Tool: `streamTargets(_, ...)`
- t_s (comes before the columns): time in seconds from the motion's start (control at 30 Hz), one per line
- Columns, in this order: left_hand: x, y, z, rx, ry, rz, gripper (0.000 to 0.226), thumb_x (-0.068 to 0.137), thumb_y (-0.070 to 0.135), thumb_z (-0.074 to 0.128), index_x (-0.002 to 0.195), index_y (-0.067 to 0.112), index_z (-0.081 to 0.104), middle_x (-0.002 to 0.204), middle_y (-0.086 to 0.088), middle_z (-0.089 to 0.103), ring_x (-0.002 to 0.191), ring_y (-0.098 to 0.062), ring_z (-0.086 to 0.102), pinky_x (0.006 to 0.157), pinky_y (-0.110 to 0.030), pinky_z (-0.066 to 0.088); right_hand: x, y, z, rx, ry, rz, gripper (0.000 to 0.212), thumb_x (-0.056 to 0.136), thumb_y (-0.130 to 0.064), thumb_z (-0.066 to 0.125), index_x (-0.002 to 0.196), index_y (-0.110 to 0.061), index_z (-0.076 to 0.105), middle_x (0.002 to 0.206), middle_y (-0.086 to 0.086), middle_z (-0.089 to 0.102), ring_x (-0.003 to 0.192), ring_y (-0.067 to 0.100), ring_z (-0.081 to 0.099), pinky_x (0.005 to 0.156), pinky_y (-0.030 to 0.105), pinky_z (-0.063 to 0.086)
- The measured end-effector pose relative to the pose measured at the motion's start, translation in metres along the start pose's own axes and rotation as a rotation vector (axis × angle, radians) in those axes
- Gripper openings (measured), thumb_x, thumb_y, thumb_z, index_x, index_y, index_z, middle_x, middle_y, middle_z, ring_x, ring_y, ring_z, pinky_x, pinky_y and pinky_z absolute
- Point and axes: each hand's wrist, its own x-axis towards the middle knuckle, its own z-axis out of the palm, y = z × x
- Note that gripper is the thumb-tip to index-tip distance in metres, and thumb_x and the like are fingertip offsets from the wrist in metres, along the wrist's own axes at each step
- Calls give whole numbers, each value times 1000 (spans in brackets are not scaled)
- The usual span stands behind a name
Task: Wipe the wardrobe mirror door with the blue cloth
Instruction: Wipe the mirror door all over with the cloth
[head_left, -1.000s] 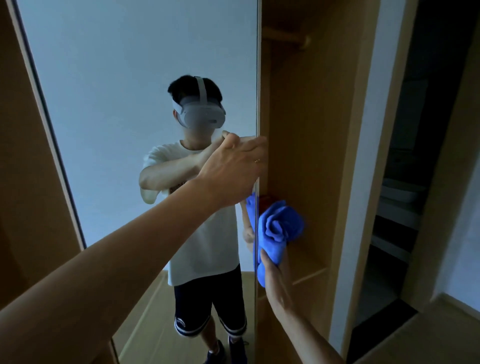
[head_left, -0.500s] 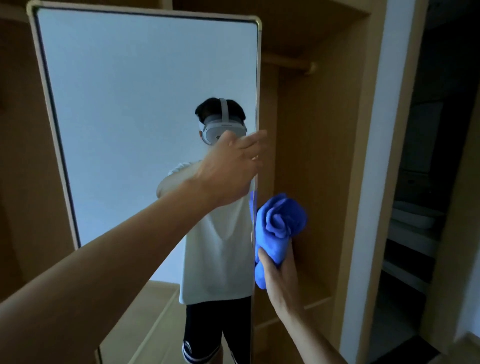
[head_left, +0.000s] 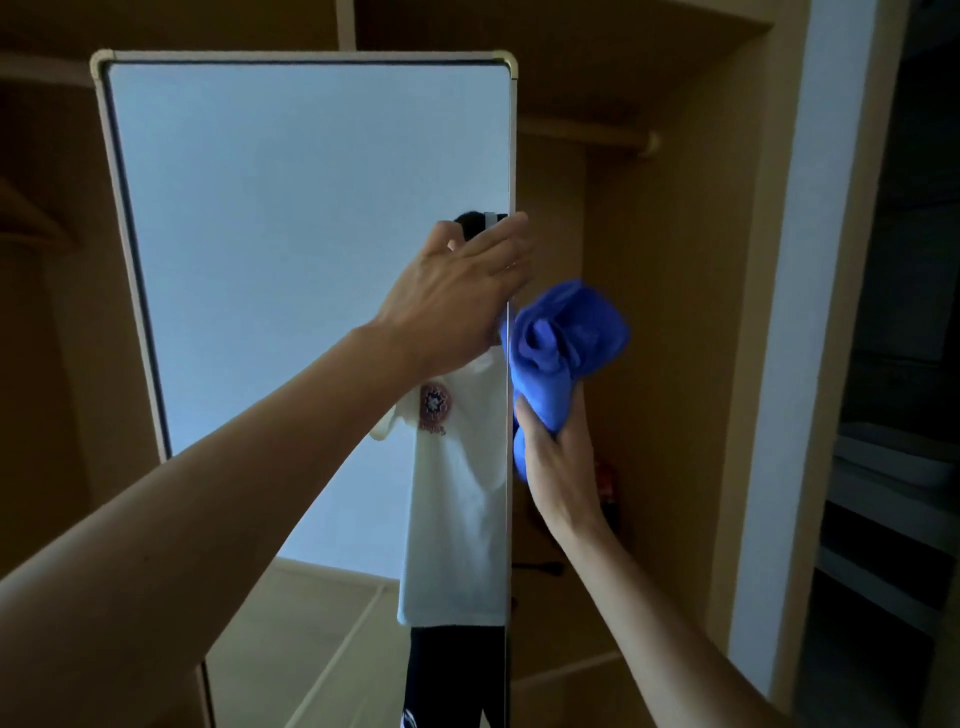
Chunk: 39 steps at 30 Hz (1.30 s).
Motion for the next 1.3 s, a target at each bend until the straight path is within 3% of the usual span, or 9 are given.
streamTargets(0.13, 1, -1, 2, 37, 11, -18, 48, 85, 15, 56, 132, 17, 63, 153, -2, 51, 152, -18, 33, 97, -37, 24, -33, 30, -15, -45, -13, -42, 43, 97, 7, 57, 107, -35, 53, 97, 0, 61, 74, 11, 61, 67, 17, 48)
streamTargets(0.23, 0, 1, 4, 28, 16, -25, 48, 82, 11, 62, 129, 17, 66, 155, -4, 49, 152, -18, 33, 98, -37, 24, -34, 42, -20, -78, -7, -57, 46, 95, 7, 61, 116, -34, 54, 95, -22, 67, 86, 6, 65, 76, 14, 48)
streamTargets(0.43, 4, -4, -8, -30, -39, -139, 65, 87, 11, 62, 148, 27, 45, 171, -4, 12, 159, -19, 7, 107, -43, 26, 15, 4, -6, -81, -12, -183, 49, 95, 9, 59, 110, -37, 51, 96, -35, 60, 83, -7, 57, 77, 15, 46)
streamTargets(0.6, 10, -13, -18, -48, -62, -204, 68, 95, 18, 62, 156, 29, 32, 171, -3, 14, 159, -22, 5, 112, -49, 25, 49, -3, -1, -66, -8, -272, 30, 94, 7, 61, 118, -8, 56, 98, -13, 62, 87, 5, 59, 79, 20, 48)
streamTargets(0.8, 17, -15, -22, 14, -41, -227, 59, 91, 20, 65, 146, 33, 49, 171, -6, 13, 159, -26, 4, 109, -54, 29, 1, 68, -19, -192, -27, -146, 19, 92, -4, 56, 104, -19, 55, 90, 9, 62, 82, 29, 60, 74, 54, 49)
streamTargets(0.93, 23, -15, -23, 35, -54, -208, 48, 89, 17, 57, 136, 29, 58, 172, -4, 10, 159, -24, 1, 106, -49, 27, 8, 61, -16, -189, -51, -162, 24, 91, -1, 54, 110, -14, 57, 98, 7, 62, 91, 26, 62, 80, 49, 51)
streamTargets(1.07, 27, -20, -27, 3, -69, -184, 49, 96, 21, 56, 143, 34, 54, 172, -1, 13, 159, -24, -1, 110, -51, 23, 63, 15, -3, -164, -46, -286, 19, 95, 2, 58, 113, 0, 58, 99, 9, 62, 89, 14, 59, 78, 22, 47)
streamTargets(1.2, 29, -29, -26, -32, -66, -185, 55, 101, 35, 58, 153, 30, 42, 170, -1, 19, 159, -24, 4, 114, -52, 22, 99, -7, 4, -186, -40, -342, 13, 96, -7, 63, 107, -1, 60, 86, 13, 63, 75, 27, 60, 66, 35, 50)
streamTargets(1.3, 31, -26, -23, -27, -49, -203, 65, 96, 23, 60, 156, 30, 37, 170, -2, 20, 159, -24, 6, 113, -52, 25, 81, 3, -3, -143, -32, -295, 9, 95, -2, 63, 101, 2, 59, 81, 21, 60, 72, 37, 56, 64, 48, 48)
